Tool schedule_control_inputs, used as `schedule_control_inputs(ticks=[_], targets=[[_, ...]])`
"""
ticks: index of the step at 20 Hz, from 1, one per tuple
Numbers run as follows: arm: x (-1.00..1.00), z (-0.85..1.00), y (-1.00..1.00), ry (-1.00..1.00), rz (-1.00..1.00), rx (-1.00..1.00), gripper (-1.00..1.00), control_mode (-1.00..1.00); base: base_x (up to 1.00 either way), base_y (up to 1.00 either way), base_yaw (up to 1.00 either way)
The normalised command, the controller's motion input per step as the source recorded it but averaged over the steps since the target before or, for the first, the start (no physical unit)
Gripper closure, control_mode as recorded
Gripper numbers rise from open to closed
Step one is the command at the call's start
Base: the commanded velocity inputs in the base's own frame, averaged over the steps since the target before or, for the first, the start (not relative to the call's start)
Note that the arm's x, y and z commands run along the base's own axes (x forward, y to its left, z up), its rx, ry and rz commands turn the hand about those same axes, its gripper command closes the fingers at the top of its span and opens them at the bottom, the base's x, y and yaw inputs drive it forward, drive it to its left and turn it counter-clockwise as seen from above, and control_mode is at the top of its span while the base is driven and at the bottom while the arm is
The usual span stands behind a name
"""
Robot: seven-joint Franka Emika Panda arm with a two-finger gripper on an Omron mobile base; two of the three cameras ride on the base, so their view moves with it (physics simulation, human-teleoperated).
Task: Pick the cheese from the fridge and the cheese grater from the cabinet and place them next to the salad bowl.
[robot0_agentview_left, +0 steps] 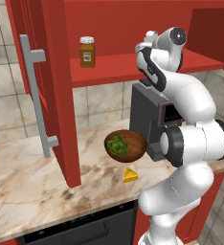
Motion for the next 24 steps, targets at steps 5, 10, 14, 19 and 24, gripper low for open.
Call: schedule_control_inputs(ticks=[5,10,14,19,24], targets=[[0.29,-0.06,0.0,0.0,0.0,0.0,-1.0,-1.0,0.0,0.0,0.0],[0.22,0.0,0.0,0.0,0.0,0.0,-1.0,-1.0,0.0,0.0,0.0],[0.04,0.0,0.0,0.0,0.0,0.0,-1.0,-1.0,0.0,0.0,0.0],[0.0,0.0,0.0,0.0,0.0,0.0,1.0,-1.0,0.0,0.0,0.0],[0.0,0.0,0.0,0.0,0.0,0.0,1.0,-1.0,0.0,0.0,0.0]])
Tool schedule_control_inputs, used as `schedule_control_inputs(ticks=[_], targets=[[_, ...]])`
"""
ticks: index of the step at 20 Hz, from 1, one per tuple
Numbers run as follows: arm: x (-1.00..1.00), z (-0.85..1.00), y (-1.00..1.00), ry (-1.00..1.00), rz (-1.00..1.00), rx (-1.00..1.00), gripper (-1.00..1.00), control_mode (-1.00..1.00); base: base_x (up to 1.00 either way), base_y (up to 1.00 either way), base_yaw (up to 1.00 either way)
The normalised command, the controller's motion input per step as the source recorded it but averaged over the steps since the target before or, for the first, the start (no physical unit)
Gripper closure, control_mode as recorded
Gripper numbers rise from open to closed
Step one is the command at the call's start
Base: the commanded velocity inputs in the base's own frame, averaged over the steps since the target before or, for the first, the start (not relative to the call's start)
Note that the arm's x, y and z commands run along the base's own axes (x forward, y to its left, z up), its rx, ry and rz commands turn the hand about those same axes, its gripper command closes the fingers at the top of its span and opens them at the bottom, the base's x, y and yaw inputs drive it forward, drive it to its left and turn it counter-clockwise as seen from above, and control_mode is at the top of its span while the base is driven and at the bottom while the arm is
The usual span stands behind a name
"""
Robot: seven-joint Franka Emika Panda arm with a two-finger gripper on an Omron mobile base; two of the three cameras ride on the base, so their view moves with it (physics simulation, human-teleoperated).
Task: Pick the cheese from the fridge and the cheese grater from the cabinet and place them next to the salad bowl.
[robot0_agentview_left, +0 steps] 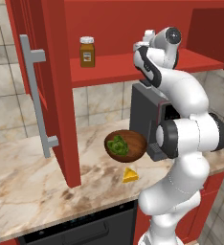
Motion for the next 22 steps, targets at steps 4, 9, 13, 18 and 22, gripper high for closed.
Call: schedule_control_inputs(ticks=[4,9,13,18,22], targets=[[-0.09,0.0,0.0,-0.02,0.0,0.0,1.0,-1.0,0.0,0.0,0.0],[-0.74,0.34,-0.19,-0.08,0.0,0.0,1.0,-1.0,0.0,0.0,0.0],[-0.89,0.59,-0.26,-0.08,0.0,0.02,1.0,-1.0,0.0,0.0,0.0],[-0.97,0.52,-0.03,0.05,0.04,0.0,1.0,-1.0,0.0,0.0,0.0],[-0.82,0.14,0.0,0.1,0.06,0.0,1.0,-1.0,0.0,0.0,0.0]])
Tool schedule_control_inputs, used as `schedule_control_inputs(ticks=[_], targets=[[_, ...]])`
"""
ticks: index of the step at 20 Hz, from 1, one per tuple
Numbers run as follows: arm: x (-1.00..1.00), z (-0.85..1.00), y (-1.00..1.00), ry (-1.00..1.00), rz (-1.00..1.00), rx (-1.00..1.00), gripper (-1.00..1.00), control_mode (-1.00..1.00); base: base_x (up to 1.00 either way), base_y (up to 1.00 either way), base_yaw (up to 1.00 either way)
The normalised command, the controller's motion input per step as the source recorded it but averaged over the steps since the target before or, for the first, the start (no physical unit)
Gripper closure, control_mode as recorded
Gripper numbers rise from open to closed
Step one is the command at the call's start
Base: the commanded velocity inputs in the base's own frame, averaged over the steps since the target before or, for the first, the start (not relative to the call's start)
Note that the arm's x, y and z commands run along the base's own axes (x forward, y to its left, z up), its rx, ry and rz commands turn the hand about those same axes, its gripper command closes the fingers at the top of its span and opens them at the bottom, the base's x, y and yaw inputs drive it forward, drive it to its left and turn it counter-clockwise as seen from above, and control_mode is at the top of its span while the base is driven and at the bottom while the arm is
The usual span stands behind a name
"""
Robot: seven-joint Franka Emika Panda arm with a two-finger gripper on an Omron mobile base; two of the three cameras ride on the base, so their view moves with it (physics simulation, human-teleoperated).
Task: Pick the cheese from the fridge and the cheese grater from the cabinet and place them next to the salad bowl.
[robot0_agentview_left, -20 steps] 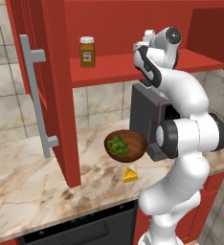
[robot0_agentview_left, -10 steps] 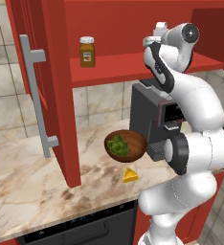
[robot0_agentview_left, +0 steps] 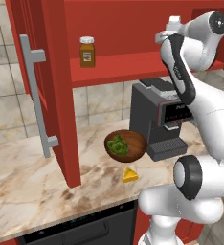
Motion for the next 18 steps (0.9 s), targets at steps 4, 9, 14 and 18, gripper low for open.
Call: schedule_control_inputs(ticks=[4,9,14,18], targets=[[-0.75,-0.02,0.0,0.0,0.02,0.0,1.0,-1.0,0.0,0.0,0.0],[-0.93,0.0,0.0,-0.02,0.02,0.0,1.0,-1.0,0.0,0.0,0.0],[-0.99,-0.11,0.07,-0.04,0.02,0.0,1.0,-1.0,0.0,0.0,0.0],[-0.86,-0.23,0.47,0.0,0.08,0.0,1.0,-1.0,0.0,0.0,0.0]])
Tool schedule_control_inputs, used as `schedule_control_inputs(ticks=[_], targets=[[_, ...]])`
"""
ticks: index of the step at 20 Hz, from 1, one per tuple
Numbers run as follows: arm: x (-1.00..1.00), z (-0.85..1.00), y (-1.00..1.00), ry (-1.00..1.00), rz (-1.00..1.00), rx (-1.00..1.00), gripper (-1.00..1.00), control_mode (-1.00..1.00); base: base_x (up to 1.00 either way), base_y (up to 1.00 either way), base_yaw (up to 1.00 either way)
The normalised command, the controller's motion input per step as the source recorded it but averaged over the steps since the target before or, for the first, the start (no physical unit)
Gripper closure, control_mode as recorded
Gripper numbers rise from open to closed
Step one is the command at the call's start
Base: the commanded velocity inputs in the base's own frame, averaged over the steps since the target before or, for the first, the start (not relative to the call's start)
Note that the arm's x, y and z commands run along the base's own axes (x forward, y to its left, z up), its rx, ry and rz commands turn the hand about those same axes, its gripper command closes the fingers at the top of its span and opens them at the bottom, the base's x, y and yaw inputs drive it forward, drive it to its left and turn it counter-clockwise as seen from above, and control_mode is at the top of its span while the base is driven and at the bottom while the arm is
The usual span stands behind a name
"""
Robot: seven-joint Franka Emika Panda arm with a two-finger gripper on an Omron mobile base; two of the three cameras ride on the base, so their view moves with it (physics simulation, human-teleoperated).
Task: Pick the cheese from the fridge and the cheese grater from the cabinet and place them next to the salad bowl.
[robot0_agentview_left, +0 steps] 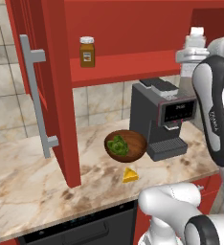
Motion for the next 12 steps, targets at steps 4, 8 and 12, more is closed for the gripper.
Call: schedule_control_inputs(ticks=[4,8,12], targets=[[-0.72,-0.25,0.7,0.0,0.16,0.0,1.0,-1.0,0.0,0.0,0.0],[-0.41,-0.29,0.94,0.0,0.24,0.0,1.0,-1.0,0.0,0.0,0.0],[-0.11,-0.39,0.9,0.04,0.28,0.0,1.0,-1.0,0.0,0.0,0.0]])
